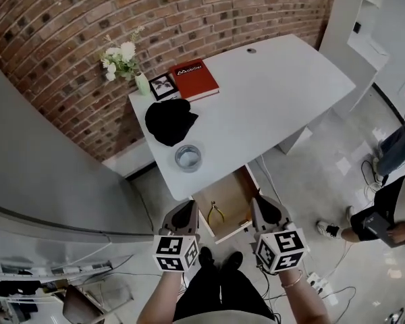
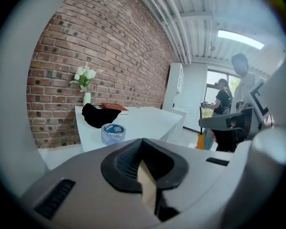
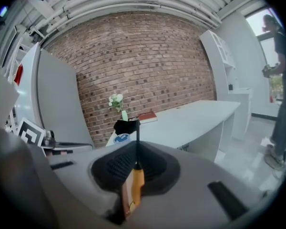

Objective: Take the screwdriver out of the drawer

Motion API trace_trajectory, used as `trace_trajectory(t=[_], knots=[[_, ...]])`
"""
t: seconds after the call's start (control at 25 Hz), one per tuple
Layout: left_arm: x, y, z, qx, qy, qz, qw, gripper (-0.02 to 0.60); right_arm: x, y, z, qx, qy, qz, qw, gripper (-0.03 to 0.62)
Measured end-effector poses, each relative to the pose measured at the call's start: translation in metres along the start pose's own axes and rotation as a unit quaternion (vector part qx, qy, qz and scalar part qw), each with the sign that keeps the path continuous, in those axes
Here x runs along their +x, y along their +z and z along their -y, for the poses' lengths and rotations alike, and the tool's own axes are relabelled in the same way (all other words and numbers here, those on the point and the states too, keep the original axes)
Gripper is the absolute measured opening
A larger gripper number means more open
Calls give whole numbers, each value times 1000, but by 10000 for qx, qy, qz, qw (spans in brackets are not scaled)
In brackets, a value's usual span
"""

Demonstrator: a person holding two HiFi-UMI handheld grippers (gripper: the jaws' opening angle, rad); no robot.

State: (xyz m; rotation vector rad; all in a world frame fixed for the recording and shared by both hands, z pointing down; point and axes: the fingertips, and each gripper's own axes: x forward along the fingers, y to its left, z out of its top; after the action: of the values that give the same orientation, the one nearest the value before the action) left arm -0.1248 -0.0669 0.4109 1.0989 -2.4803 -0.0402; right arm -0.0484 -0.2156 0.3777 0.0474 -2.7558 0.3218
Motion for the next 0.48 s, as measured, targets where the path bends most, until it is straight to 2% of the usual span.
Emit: trace_trajectory(t=[0.48], knots=[[-10,23,13,228,-39,189,9996,-8,-37,24,4,-12,-117,399,9991,21]])
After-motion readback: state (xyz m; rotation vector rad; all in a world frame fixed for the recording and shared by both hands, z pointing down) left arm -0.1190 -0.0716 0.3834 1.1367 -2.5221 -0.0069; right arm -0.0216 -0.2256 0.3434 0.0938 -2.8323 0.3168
